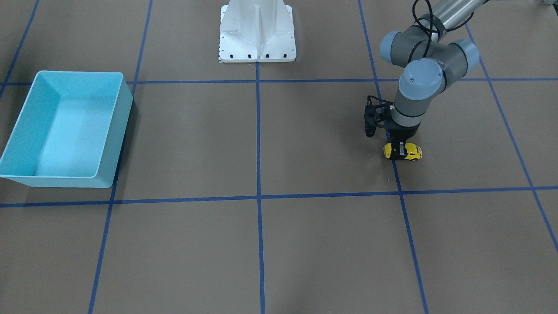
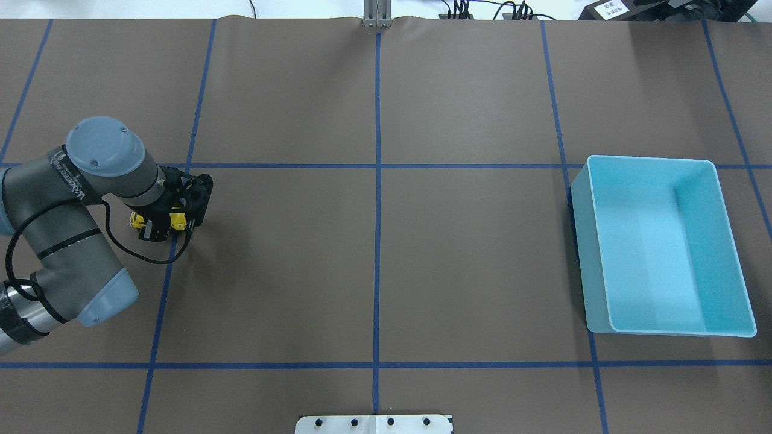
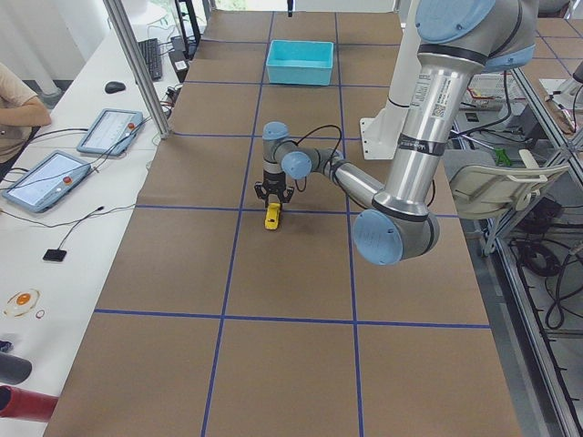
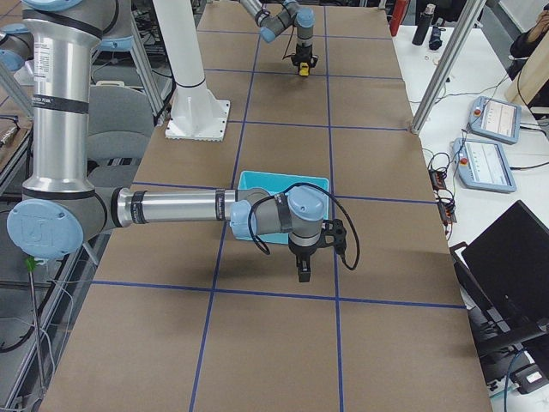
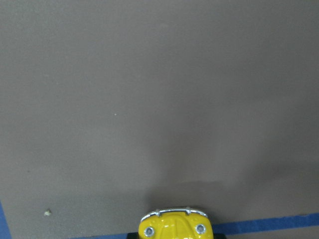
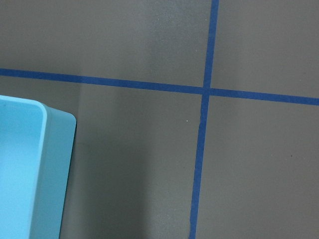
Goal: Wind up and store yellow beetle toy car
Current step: 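Keep pulling the car farther back toward the left arm's base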
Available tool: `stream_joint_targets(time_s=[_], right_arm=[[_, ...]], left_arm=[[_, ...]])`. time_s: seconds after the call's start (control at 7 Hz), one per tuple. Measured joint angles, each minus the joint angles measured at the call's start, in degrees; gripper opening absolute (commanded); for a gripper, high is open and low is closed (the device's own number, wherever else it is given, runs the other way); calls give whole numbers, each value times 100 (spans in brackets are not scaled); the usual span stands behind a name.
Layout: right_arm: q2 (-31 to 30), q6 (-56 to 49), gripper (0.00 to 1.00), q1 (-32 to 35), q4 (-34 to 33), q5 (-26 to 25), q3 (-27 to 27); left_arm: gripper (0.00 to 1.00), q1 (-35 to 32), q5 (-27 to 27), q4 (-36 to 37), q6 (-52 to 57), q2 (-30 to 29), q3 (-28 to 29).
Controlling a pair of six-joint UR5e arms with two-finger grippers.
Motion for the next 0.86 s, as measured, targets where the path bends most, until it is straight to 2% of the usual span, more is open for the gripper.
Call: stream_joint_targets(time_s=[0.86], right_arm=[[0,0,100,0,0,0,-8]], left_arm=[[0,-159,-246,-129,236,208,1]])
